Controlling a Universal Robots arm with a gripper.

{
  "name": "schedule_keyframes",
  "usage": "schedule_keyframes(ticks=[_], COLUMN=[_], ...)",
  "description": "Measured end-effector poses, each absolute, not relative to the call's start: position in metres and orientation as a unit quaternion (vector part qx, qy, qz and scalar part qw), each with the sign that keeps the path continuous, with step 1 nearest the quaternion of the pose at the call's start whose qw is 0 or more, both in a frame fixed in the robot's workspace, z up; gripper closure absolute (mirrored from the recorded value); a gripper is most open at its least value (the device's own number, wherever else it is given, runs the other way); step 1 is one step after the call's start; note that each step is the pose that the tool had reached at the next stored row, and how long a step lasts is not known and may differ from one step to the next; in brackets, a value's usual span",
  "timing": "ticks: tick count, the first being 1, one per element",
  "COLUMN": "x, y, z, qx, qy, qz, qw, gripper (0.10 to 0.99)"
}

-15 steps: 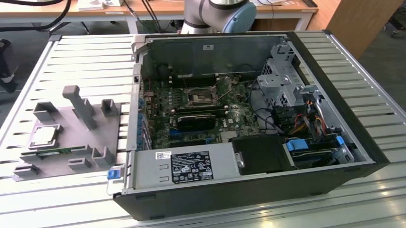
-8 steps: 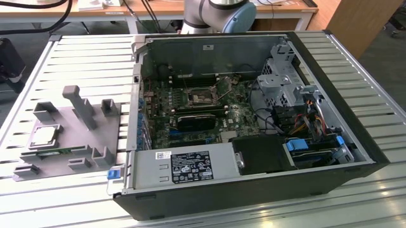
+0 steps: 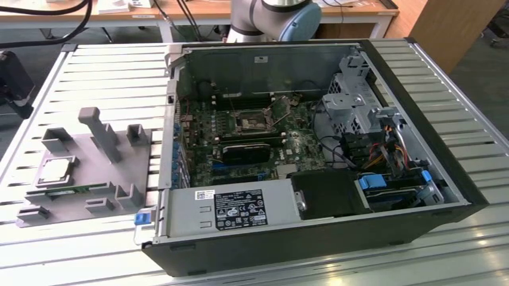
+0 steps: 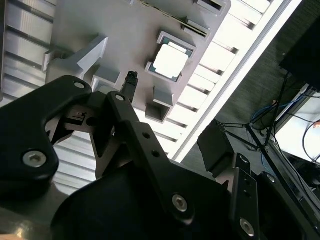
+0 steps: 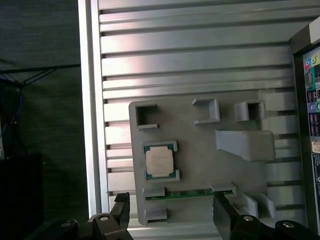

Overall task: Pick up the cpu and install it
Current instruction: 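Pick up the cpu and move it towards the insertion slot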

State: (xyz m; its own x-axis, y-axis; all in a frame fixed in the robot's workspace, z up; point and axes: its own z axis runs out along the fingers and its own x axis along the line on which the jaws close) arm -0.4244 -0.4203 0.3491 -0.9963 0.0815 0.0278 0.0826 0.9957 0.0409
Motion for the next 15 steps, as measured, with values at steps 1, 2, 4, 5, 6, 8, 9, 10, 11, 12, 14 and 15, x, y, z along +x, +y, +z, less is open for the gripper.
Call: schedule_keyframes(ticks=[1,2,4,5,6,8,9,10,11,12,14,15], x=[-0.4244,-0.4244,-0.4244,-0.4244,-0.4244,-0.4244,-0.4244,-0.4244,-0.4244,-0.4244,-0.4244,-0.4244], y=[-0.4203,-0.4202,-0.4203,-0.4203,-0.4203,-0.4203,-0.4203,-0.4203,-0.4203,-0.4203,-0.4203,-0.4203], z=[0.3489,0.3486,0.3478,0.3475,0.3472,0.3465,0.3461,0.3458,0.3456,0.3454,0.3447,0.3444], qx=[-0.041,-0.041,-0.041,-0.041,-0.041,-0.041,-0.041,-0.041,-0.041,-0.041,-0.041,-0.041], qy=[-0.999,-0.999,-0.999,-0.999,-0.999,-0.999,-0.999,-0.999,-0.999,-0.999,-0.999,-0.999], qz=[-0.021,-0.021,-0.021,-0.021,-0.021,-0.021,-0.021,-0.021,-0.021,-0.021,-0.021,-0.021], qw=[0.013,0.013,0.013,0.013,0.013,0.013,0.013,0.013,0.013,0.013,0.013,0.013], gripper=[0.325,0.325,0.325,0.325,0.325,0.325,0.325,0.325,0.325,0.325,0.325,0.325])
